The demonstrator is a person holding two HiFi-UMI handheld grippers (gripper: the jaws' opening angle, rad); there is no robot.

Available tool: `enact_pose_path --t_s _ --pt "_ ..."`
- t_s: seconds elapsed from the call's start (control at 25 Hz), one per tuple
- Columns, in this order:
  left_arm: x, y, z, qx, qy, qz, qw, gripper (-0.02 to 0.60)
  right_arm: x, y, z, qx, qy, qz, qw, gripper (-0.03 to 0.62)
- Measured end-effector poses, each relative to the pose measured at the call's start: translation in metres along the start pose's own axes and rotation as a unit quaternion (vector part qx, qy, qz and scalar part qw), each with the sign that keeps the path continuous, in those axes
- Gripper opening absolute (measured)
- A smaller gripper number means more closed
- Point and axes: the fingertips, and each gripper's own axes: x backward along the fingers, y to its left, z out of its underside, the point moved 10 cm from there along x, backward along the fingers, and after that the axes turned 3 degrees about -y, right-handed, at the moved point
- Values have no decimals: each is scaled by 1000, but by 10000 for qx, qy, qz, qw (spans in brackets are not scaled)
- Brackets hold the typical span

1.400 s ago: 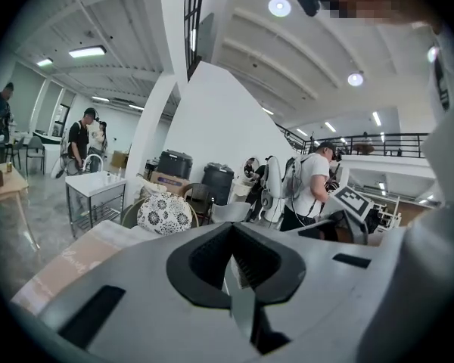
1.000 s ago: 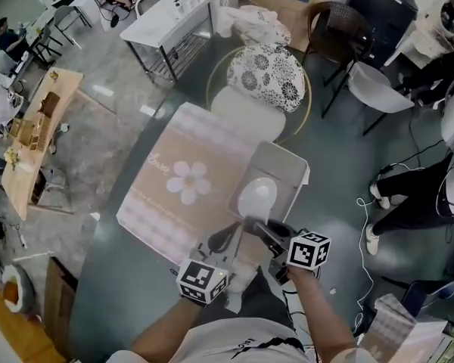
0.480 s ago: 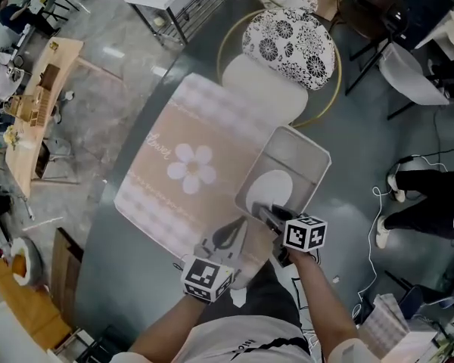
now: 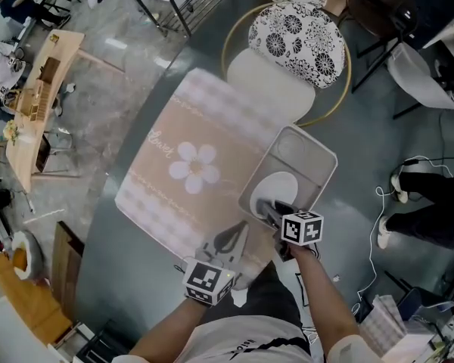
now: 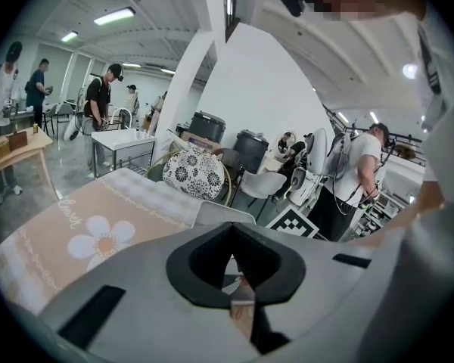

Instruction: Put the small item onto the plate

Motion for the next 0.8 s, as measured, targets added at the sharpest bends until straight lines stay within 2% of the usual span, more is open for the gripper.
enact_pose_path --t_s 0.16,0.36,0.64,0.8 --pt "1 2 0 9 37 0 10000 6 -1 2 -3 520 159 411 9977 115" --pt "3 4 0 22 39 16 10000 6 -1 10 -4 1354 322 1015 9850 155" --pt "11 4 -2 -45 34 65 10000 6 15 19 -15 1372 132 1335 9814 173" --pt "18 -1 -3 -125 46 101 9999 6 34 40 -20 1380 -178 1121 9839 173"
